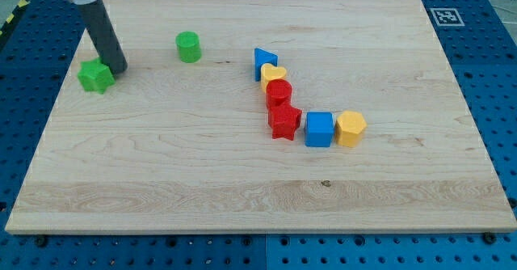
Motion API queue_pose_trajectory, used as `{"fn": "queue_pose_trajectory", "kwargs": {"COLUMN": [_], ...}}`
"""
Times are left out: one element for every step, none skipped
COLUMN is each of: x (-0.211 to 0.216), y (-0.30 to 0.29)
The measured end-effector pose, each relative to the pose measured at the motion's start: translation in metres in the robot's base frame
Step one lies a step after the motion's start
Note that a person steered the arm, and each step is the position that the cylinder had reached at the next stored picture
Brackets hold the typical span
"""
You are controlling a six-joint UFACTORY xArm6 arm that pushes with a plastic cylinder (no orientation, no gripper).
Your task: Move the arm to the top of the green circle
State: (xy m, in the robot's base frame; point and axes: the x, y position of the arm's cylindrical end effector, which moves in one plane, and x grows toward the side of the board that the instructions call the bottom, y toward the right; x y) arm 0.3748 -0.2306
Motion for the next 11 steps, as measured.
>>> {"fn": "queue_pose_trajectory", "kwargs": {"x": [-0.017,-0.041,-0.054,-0.074,-0.103,-0.107,-0.11,-0.12,-0.12,-0.119,-0.119], "y": [-0.024,-0.04,-0.052,-0.051,-0.034,-0.032,-0.024,0.0,0.025,0.05,0.079]}}
